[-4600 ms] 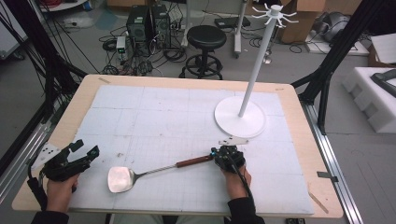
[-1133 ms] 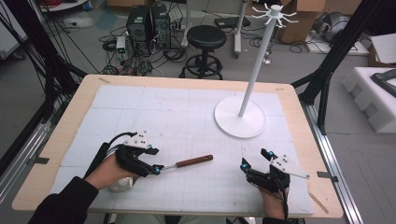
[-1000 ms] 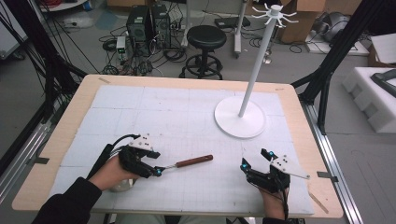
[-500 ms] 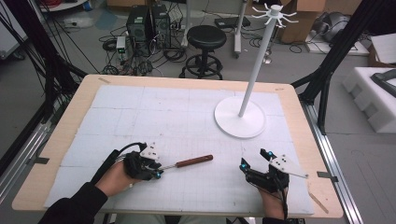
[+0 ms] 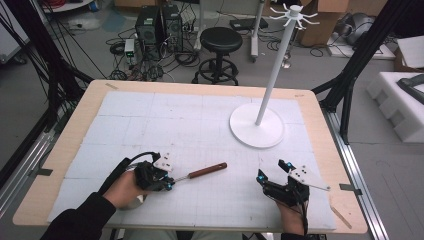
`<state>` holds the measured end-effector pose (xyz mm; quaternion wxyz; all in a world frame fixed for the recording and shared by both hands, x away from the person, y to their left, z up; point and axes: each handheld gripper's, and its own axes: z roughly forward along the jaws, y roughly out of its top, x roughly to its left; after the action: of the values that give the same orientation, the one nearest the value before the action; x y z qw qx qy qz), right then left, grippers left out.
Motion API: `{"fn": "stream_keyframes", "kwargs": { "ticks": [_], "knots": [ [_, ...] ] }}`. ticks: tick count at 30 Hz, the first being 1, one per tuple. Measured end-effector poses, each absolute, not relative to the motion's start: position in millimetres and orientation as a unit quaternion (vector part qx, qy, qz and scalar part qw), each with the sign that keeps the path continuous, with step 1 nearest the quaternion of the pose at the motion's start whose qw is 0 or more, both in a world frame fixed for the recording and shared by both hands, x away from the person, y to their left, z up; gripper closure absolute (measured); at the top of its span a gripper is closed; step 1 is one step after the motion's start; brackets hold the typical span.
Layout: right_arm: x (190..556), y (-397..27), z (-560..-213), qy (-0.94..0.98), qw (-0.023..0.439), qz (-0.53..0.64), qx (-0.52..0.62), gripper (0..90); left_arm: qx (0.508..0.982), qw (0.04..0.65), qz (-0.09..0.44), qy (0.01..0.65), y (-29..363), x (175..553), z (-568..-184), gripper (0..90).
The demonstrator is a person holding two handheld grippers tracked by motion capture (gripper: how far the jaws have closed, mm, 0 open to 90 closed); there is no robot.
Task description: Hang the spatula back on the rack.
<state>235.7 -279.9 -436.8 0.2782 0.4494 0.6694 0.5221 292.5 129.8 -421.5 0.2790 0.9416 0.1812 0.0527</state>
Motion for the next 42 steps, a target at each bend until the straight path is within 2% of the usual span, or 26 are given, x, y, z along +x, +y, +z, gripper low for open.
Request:
{"fn": "stream_keyframes", "kwargs": {
  "ticks": [12,24,31,42],
  "knots": [
    [236.3,-281.4,-437.8,0.666,0.276,0.524,0.454,15.3,0.909,0.346,0.064,0.222,156.2,295.9,-404.5,84.1],
    [236.2,-280.1,-437.9,0.667,0.272,0.525,0.455,15.3,0.861,0.427,0.119,0.249,192.9,280.3,-382.9,84.1],
    [236.2,-279.7,-437.7,0.666,0.273,0.526,0.453,15.3,0.824,0.48,0.131,0.271,208.2,276.1,-371.0,84.1],
    [237.1,-269.7,-429.6,0.669,0.263,0.541,0.436,15.3,0.798,0.519,0.154,0.264,208.4,263.4,-364.9,84.1]
  ]
}}
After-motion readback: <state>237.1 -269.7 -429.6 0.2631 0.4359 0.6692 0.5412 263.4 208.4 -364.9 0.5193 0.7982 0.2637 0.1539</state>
